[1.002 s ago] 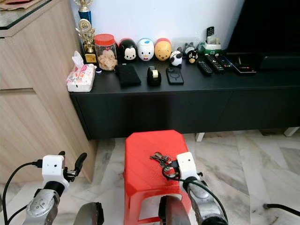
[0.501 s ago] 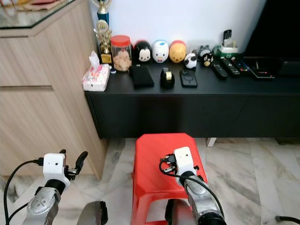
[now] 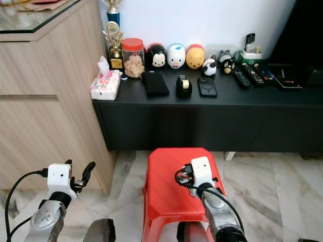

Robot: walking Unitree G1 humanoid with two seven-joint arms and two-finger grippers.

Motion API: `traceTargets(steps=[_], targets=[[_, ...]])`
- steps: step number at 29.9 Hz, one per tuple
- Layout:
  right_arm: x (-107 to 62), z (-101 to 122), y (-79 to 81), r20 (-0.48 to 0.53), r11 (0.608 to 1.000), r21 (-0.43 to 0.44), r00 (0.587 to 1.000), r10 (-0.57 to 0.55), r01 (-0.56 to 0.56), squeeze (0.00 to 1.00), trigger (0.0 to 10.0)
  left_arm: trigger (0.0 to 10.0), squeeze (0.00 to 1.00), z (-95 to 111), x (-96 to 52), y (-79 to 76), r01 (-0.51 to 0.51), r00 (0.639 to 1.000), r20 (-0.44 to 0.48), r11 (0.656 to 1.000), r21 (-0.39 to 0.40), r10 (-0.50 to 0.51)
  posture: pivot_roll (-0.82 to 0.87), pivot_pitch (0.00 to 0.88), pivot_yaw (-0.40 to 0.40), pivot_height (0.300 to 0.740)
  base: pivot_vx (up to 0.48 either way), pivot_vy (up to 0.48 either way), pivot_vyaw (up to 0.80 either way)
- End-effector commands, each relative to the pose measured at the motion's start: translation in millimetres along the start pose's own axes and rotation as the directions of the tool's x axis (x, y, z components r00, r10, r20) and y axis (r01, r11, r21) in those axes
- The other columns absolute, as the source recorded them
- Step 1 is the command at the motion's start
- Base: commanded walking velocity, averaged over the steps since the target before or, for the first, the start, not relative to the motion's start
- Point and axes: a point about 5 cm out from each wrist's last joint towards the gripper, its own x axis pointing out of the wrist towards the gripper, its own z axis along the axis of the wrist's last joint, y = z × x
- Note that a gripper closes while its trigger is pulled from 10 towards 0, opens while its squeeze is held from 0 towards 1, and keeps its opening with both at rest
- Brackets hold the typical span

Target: Hang keys on a hook

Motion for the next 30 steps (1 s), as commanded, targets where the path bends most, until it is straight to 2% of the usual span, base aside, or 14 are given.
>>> traceTargets(steps=[1,12,22,28,30], targets=[[1.1,0.1,-2.9,-0.013,1.000,0.012,1.000,-0.019,0.019,0.00,10.0,10.0,0.00,-2.2,-1.0,-0.1,0.009,1.000,-0.015,1.000,0.007,-0.009,0.03,0.000,-0.052,0.570,0.247,0.000,0.00],[5.4,4.6,-3.9,-0.023,0.999,0.028,0.999,-0.041,0.041,0.00,10.0,10.0,0.00,-0.3,-1.2,1.3,0.013,1.000,-0.011,1.000,0.015,-0.013,0.04,0.000,-0.049,0.570,0.351,0.000,0.00],[3.9,-2.0,-3.4,-0.053,0.998,0.032,0.997,-0.050,0.051,0.00,10.0,10.0,0.00,1.2,0.9,0.6,0.013,1.000,-0.004,1.000,0.019,-0.013,0.04,0.000,-0.049,0.570,0.276,0.000,0.00],[4.0,-6.4,-4.9,-0.091,0.995,0.074,0.994,-0.067,0.074,0.00,10.0,10.0,0.00,1.5,0.0,0.2,0.015,1.000,-0.006,1.000,0.019,-0.015,0.03,0.000,-0.049,0.570,0.000,0.000,0.00],[5.0,-7.8,-6.2,-0.116,0.986,0.134,0.990,-0.085,0.101,0.00,10.0,10.0,0.00,1.7,-0.9,0.2,0.016,1.000,-0.006,1.000,0.018,-0.016,0.03,0.000,-0.048,0.570,0.000,0.000,0.00]])
